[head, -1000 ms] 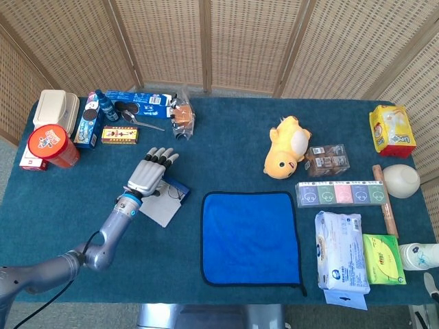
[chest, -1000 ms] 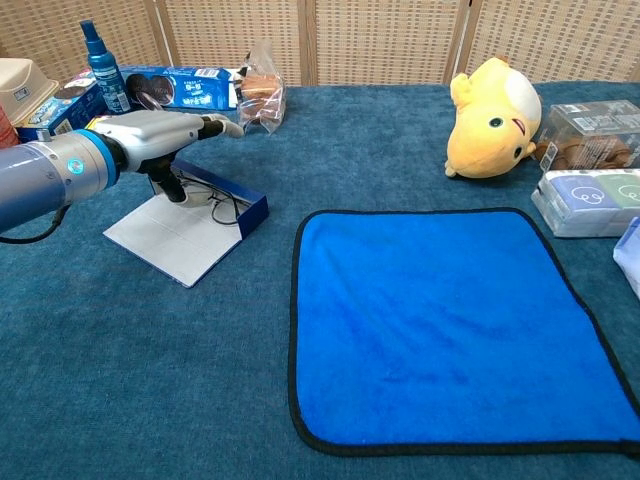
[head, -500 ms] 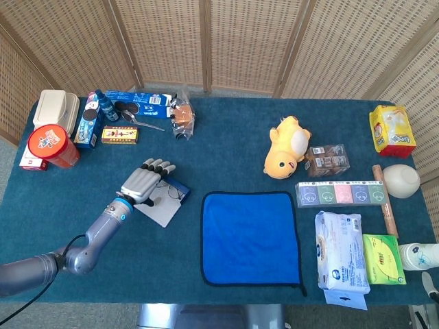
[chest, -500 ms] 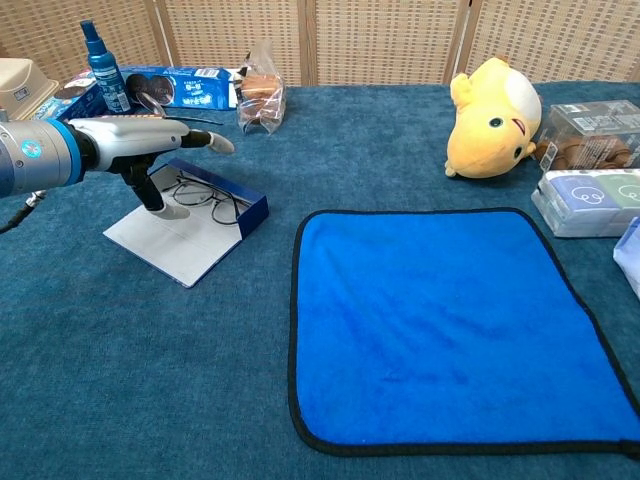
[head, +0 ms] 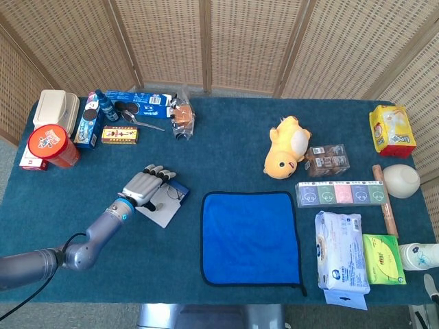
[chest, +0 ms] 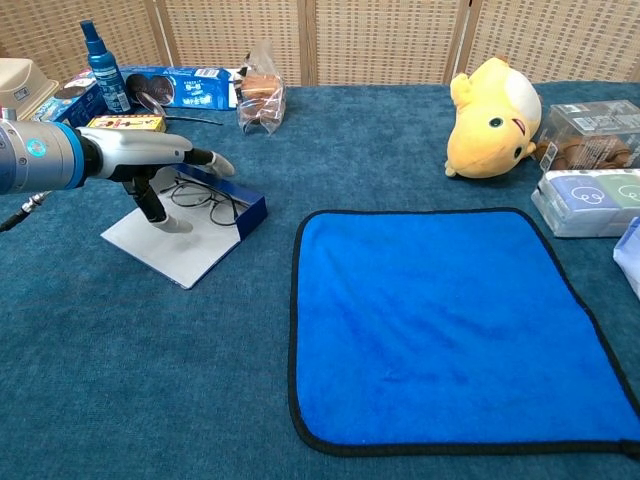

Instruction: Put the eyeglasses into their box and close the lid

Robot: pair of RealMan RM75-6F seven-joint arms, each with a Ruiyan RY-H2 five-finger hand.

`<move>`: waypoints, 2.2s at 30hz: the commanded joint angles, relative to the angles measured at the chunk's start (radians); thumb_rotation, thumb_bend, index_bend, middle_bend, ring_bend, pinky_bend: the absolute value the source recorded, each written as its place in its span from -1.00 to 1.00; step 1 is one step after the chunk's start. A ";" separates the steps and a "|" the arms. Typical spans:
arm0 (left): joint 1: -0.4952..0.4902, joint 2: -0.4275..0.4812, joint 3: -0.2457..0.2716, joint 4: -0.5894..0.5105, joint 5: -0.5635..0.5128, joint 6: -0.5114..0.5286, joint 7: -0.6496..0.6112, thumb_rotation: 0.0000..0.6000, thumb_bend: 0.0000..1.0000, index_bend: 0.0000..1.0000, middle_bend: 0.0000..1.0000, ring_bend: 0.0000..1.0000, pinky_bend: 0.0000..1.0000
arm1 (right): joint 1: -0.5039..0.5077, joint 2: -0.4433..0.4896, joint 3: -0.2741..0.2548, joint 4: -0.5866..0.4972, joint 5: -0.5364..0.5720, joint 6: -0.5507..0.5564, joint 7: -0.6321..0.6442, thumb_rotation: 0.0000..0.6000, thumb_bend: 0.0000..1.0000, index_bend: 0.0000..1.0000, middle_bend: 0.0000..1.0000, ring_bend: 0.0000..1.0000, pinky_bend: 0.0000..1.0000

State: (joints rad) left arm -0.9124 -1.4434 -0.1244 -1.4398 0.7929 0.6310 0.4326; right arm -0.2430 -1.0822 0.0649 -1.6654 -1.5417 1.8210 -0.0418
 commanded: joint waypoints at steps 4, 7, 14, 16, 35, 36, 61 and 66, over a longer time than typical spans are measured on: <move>-0.013 0.037 0.025 -0.053 -0.026 0.009 -0.001 0.79 -0.41 -0.77 -0.63 -0.90 -0.99 | -0.005 0.001 0.000 0.000 -0.009 0.013 0.003 1.00 -0.44 -0.73 -0.69 -0.88 -0.79; -0.005 0.059 0.041 -0.089 -0.021 0.023 -0.010 0.80 -0.40 -0.74 -0.62 -0.89 -0.99 | -0.006 0.003 0.000 -0.002 -0.015 0.018 0.003 1.00 -0.44 -0.73 -0.69 -0.87 -0.79; 0.013 0.098 0.078 -0.151 -0.025 0.027 -0.043 0.78 -0.41 -0.73 -0.61 -0.88 -0.96 | 0.004 -0.003 -0.002 -0.007 -0.031 0.007 -0.003 1.00 -0.44 -0.73 -0.69 -0.87 -0.79; 0.021 0.113 0.088 -0.175 -0.015 0.039 -0.050 0.78 -0.41 -0.73 -0.61 -0.88 -0.96 | 0.006 -0.004 -0.002 -0.008 -0.034 0.007 -0.004 1.00 -0.44 -0.73 -0.69 -0.87 -0.79; 0.157 0.217 0.168 -0.356 0.130 0.140 -0.174 0.76 -0.41 -0.74 -0.61 -0.88 -0.96 | 0.044 -0.012 -0.022 -0.010 -0.064 -0.061 -0.015 1.00 -0.44 -0.73 -0.69 -0.87 -0.79; 0.165 0.222 0.173 -0.364 0.140 0.147 -0.179 0.76 -0.41 -0.74 -0.61 -0.88 -0.95 | 0.046 -0.011 -0.024 -0.011 -0.066 -0.064 -0.015 1.00 -0.44 -0.73 -0.69 -0.87 -0.79; 0.332 0.258 0.257 -0.491 0.323 0.281 -0.254 0.78 -0.41 -0.77 -0.61 -0.88 -0.94 | 0.103 -0.030 -0.043 0.008 -0.119 -0.130 0.000 1.00 -0.44 -0.73 -0.69 -0.87 -0.79; 0.374 0.270 0.286 -0.524 0.366 0.318 -0.248 0.75 -0.41 -0.78 -0.62 -0.88 -0.94 | 0.115 -0.032 -0.044 0.014 -0.131 -0.136 0.005 1.00 -0.44 -0.73 -0.69 -0.87 -0.79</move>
State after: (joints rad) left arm -0.5459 -1.1774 0.1557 -1.9575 1.1520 0.9423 0.1826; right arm -0.1287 -1.1143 0.0211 -1.6517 -1.6721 1.6858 -0.0377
